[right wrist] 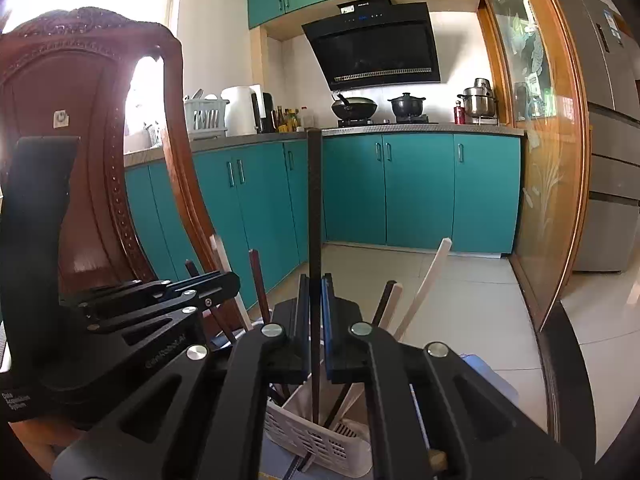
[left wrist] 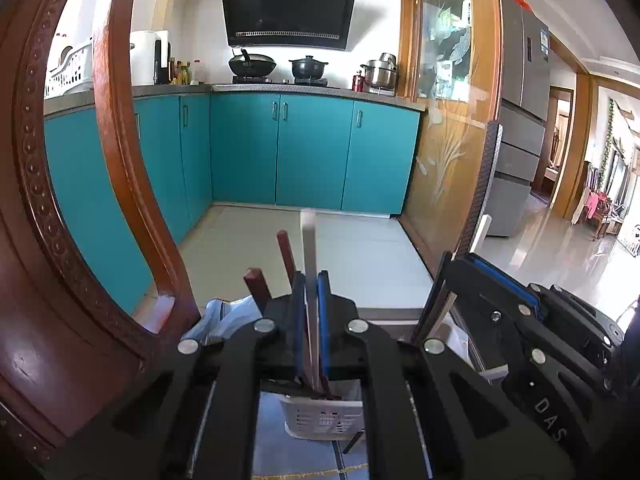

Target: Organize utensils

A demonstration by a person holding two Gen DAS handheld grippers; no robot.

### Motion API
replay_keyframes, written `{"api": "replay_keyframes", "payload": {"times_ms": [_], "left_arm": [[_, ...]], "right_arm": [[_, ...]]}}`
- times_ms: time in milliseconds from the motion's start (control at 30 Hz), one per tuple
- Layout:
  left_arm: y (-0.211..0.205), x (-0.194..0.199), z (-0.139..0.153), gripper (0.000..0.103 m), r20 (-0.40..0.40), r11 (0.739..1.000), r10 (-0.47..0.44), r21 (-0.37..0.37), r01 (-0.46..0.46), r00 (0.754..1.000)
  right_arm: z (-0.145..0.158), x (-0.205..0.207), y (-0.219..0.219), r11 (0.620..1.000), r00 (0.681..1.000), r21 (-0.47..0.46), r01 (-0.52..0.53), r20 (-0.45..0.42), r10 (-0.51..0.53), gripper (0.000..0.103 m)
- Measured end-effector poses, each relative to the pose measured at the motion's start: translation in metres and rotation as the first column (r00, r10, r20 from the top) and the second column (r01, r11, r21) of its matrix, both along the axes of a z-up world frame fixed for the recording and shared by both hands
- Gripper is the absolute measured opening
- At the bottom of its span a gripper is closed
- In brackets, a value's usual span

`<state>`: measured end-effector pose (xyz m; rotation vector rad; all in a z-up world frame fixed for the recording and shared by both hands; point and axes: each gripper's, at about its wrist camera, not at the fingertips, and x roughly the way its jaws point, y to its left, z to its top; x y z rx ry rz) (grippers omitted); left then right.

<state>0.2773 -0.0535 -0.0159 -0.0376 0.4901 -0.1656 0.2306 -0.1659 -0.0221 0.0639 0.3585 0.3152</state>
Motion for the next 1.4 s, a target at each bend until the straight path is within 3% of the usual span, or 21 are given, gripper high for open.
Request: {"api": "replay_keyframes", "payload": {"times_ms": [167, 467, 600, 700, 867, 933, 1000, 1200, 1400], "left_arm": [[0.008, -0.008, 0.002, 0.011, 0.017, 1.0, 0.0, -0.012, 0.0, 1.0], [0.018, -0.045, 0.013, 0.032, 0.15, 1.0, -0.001, -0.031, 0.005, 0.989], [0.019, -0.07, 0.006, 0.05, 0.189, 1.0, 0.002, 0.021, -0.007, 0.982], [0.022, -0.091, -0.006, 0.061, 0.167, 0.999, -0.004, 0.039, -0.002, 0.986], [0.037, -0.148, -0.038, 0.081, 0.119, 0.996, 0.047, 0.066, -0.055, 0.992], [0.043, -0.174, -0.047, 0.093, 0.113, 0.994, 0.074, 0.068, -0.082, 0.991], [0.048, -0.197, -0.051, 0.099, 0.101, 0.995, 0.073, 0.066, -0.08, 0.992], [0.055, -0.26, -0.054, 0.099, 0.105, 0.995, 0.091, 0.029, -0.095, 0.99], [0.045, -0.293, -0.046, 0.099, 0.131, 0.995, 0.058, 0.067, -0.067, 0.99]], "right_arm": [[0.015, -0.013, -0.011, 0.998, 0.999, 0.056, -0.002, 0.048, -0.001, 0.03], [0.045, -0.063, -0.053, 0.984, 0.978, 0.174, 0.043, 0.196, -0.077, 0.063], [0.036, -0.095, -0.069, 0.983, 0.97, 0.147, 0.112, 0.197, -0.14, 0.076], [0.008, -0.13, -0.077, 0.979, 0.971, 0.112, 0.171, 0.152, -0.187, 0.087], [-0.053, -0.181, -0.076, 0.97, 0.972, 0.06, 0.233, -0.023, -0.232, 0.092], [-0.06, -0.194, -0.072, 0.972, 0.972, 0.042, 0.233, -0.054, -0.23, 0.095], [-0.061, -0.21, -0.065, 0.973, 0.971, 0.023, 0.232, -0.059, -0.23, 0.099], [-0.047, -0.253, -0.045, 0.972, 0.973, -0.028, 0.232, -0.001, -0.232, 0.1], [-0.044, -0.271, -0.036, 0.973, 0.974, -0.056, 0.225, 0.026, -0.224, 0.1]]}}
